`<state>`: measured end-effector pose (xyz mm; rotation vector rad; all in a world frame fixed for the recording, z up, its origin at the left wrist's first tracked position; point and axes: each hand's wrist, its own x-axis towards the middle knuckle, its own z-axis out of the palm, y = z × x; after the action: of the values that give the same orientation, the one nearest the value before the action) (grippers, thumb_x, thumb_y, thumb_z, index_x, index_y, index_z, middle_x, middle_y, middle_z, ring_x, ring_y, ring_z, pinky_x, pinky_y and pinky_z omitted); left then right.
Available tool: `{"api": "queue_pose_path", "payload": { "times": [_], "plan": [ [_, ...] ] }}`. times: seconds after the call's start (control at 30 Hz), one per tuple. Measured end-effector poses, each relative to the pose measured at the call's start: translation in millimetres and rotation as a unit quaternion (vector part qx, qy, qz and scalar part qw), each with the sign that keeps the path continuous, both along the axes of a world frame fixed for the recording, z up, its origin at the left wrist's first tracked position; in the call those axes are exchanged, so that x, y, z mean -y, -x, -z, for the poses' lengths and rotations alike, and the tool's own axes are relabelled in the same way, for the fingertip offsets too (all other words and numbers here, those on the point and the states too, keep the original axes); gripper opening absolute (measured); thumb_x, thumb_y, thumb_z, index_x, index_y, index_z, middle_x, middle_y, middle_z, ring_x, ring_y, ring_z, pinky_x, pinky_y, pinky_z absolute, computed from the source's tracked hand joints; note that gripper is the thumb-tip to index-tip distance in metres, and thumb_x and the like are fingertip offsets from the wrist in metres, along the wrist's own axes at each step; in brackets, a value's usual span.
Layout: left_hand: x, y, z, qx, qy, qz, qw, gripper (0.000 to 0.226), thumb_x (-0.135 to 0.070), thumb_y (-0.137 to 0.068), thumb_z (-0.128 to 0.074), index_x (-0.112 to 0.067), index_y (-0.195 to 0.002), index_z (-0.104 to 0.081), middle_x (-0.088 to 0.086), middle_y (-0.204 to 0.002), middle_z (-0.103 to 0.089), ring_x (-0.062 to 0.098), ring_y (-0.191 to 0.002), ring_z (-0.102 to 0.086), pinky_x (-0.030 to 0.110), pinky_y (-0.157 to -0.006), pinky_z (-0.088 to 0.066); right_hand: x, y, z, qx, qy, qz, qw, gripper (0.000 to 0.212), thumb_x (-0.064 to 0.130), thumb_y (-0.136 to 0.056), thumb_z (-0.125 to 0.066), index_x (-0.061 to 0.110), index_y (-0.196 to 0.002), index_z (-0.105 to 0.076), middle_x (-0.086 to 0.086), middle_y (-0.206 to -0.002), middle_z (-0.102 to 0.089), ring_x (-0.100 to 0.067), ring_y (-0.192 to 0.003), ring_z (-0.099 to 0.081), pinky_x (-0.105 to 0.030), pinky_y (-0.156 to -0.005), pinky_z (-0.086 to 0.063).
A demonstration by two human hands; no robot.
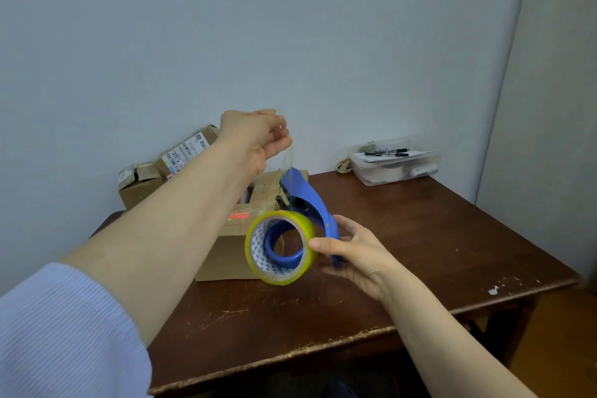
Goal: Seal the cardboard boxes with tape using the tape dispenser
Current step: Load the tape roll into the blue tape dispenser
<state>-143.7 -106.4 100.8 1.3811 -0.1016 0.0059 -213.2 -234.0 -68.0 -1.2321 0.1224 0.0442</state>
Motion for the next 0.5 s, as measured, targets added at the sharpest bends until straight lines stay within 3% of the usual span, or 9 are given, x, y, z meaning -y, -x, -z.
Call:
{"api": "queue_pose_path", "payload": {
  "times": [0.07, 0.2, 0.37, 0.5],
  "plan": [
    [1.1, -0.6, -2.9, -0.001, 0.01, -0.007, 1.0, 0.015, 0.009, -0.086, -0.059, -0.004, -0.083, -0.054, 0.013, -0.076, -0.057, 0.02, -0.066, -0.057, 0.03, -0.058, -0.059, -2.0, 2.1, 2.7, 0.016, -0.014, -0.001, 1.0, 0.115, 0.017, -0.045, -0.085, 0.019, -0.146, -0.03, -0.007, -0.119, -0.059, -0.024, -0.103, -0.064, -0.043, -0.089, -0.052],
    [3.9, -2.9, -7.0, -0.005, 0.027, -0.024, 0.999, 0.013, 0.01, -0.087, -0.056, -0.002, -0.084, -0.054, 0.013, -0.076, -0.055, 0.02, -0.068, -0.055, 0.031, -0.057, -0.059, -8.4, 7.7, 5.6, 0.037, -0.07, -0.007, 0.997, 0.108, 0.01, -0.051, -0.082, 0.021, -0.145, -0.032, -0.011, -0.119, -0.06, -0.023, -0.097, -0.067, -0.036, -0.074, -0.056],
    [7.7, -3.5, -8.1, -0.007, 0.04, -0.044, 0.998, 0.013, 0.009, -0.089, -0.055, 0.002, -0.1, -0.053, 0.013, -0.08, -0.054, 0.018, -0.065, -0.054, 0.03, -0.055, -0.059, -14.5, 7.2, 14.2, 0.057, -0.151, -0.006, 0.987, 0.11, 0.008, -0.041, -0.094, 0.018, -0.138, -0.041, -0.016, -0.12, -0.062, -0.029, -0.1, -0.068, -0.048, -0.085, -0.055],
    [7.6, -1.6, -8.9, -0.011, 0.051, -0.054, 0.997, 0.01, 0.009, -0.088, -0.055, -0.001, -0.087, -0.053, 0.013, -0.077, -0.054, 0.017, -0.06, -0.052, 0.031, -0.059, -0.059, -20.3, 8.0, 19.3, 0.081, -0.193, -0.003, 0.978, 0.103, 0.013, -0.036, -0.096, 0.015, -0.13, -0.052, -0.016, -0.115, -0.066, -0.031, -0.098, -0.068, -0.044, -0.076, -0.057]
  ]
}}
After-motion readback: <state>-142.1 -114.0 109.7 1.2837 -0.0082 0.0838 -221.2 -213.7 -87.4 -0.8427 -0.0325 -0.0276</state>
